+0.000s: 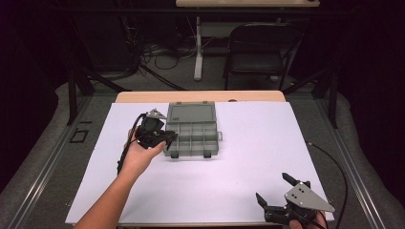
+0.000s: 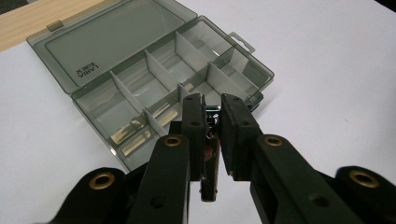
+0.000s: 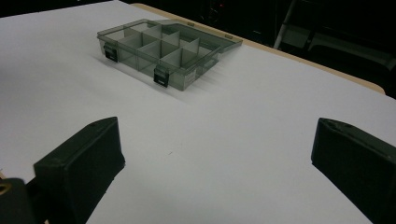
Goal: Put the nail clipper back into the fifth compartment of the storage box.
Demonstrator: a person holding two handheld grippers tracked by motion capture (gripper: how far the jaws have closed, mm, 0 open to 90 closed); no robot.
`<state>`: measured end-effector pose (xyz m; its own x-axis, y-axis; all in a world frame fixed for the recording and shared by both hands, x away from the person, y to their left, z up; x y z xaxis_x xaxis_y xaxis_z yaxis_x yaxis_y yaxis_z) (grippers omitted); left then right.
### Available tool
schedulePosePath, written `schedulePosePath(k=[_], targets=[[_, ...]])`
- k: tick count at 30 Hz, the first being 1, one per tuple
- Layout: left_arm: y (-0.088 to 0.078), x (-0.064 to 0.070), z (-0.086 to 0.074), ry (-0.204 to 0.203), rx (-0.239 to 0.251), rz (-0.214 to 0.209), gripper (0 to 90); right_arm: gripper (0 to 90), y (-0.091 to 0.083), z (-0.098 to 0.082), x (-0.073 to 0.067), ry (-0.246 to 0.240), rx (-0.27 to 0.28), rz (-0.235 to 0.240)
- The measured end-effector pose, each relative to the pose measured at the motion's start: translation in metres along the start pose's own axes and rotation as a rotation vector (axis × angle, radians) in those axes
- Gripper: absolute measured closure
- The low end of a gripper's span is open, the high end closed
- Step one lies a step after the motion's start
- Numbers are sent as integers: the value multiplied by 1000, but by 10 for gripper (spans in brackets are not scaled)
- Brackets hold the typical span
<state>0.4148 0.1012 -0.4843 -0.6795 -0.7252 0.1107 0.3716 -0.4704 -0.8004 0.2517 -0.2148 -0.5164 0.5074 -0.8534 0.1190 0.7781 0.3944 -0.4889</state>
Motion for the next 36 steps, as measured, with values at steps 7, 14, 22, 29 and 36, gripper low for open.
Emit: schedulePosePath(k=[7,14,22,29,36], targets=[[4,-10,2,-21,9,29,803,17,0,0,0,0,1,0],[9,-21,4,-49,19,53,803,17,0,0,0,-1,-3,2],[16,-29,4,-67,18,63,803,17,0,-1,0,-1,-2,4],[22,-33,2,-73,21,65,803,17,1,-1,-1,4,0,4],[28,-38,0,-84,12,67,803,17,2,-1,-1,-2,-1,5]])
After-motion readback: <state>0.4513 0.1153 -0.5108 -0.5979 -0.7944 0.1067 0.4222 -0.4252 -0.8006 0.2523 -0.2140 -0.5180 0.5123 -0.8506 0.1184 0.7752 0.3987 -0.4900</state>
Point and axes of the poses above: each handheld gripper's, and its own axes: y roughly forward along the jaws, z roughly out of its top, x roughly to its right, the point moved 8 cm from there along y, roughly forward along the jaws, and after that the axes turned 7 degrees about -x, right-handed, at the moved point
